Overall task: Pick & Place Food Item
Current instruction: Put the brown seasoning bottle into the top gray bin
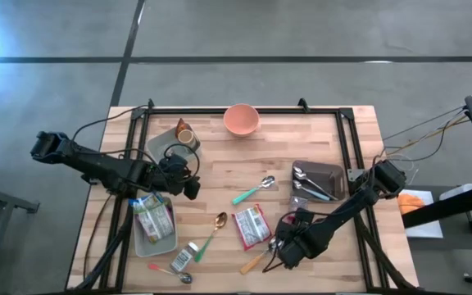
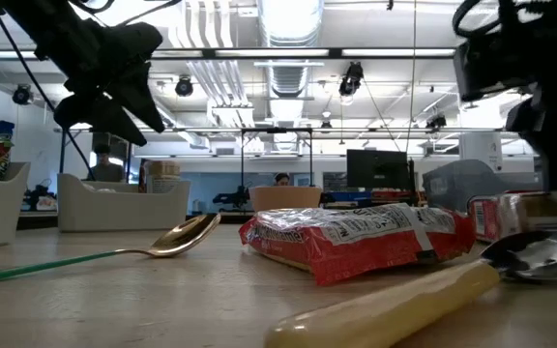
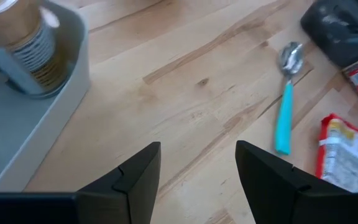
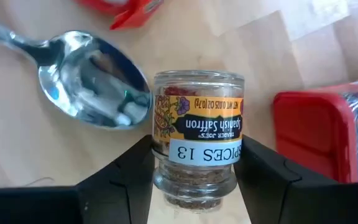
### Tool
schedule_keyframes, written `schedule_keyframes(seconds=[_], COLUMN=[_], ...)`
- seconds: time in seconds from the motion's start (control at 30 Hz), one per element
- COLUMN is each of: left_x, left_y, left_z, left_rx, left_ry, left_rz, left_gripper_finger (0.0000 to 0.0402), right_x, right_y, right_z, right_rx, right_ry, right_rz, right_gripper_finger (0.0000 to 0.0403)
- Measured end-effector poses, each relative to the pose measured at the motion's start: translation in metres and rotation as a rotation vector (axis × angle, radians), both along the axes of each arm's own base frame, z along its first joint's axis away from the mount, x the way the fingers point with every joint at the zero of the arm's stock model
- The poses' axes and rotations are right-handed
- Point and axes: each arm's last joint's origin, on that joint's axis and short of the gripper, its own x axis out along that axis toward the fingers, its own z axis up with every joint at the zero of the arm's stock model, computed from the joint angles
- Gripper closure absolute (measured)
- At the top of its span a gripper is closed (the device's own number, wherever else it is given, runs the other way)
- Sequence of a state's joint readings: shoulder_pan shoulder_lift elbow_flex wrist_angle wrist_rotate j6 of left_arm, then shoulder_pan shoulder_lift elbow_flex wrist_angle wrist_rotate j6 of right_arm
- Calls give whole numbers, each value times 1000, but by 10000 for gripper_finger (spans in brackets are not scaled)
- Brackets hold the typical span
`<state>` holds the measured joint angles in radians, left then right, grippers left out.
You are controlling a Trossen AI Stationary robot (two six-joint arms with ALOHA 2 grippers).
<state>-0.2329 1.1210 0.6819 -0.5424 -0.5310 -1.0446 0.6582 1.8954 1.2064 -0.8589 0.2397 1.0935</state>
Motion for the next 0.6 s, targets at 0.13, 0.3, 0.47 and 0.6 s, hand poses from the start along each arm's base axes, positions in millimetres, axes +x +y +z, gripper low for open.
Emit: schedule_keyframes(seconds=[0.13, 0.3, 0.47, 0.6], left_x=[5, 14, 26, 35], left_y=[-1, -5, -9, -13], left_z=[4, 12, 26, 32], left_rx=[18, -1, -27, -66], left_ry=[-46, -136, -323, -427], left_rz=[-42, -141, -174, -229], left_gripper_finger=[189, 189, 189, 189], right_x=[3, 8, 14, 20], right_y=[4, 7, 10, 8], right_z=[12, 33, 56, 79], right_rx=[2, -24, -85, -235], right_ry=[20, 37, 9, -55], right_rz=[34, 87, 153, 198], right_gripper_finger=[223, 223, 223, 223])
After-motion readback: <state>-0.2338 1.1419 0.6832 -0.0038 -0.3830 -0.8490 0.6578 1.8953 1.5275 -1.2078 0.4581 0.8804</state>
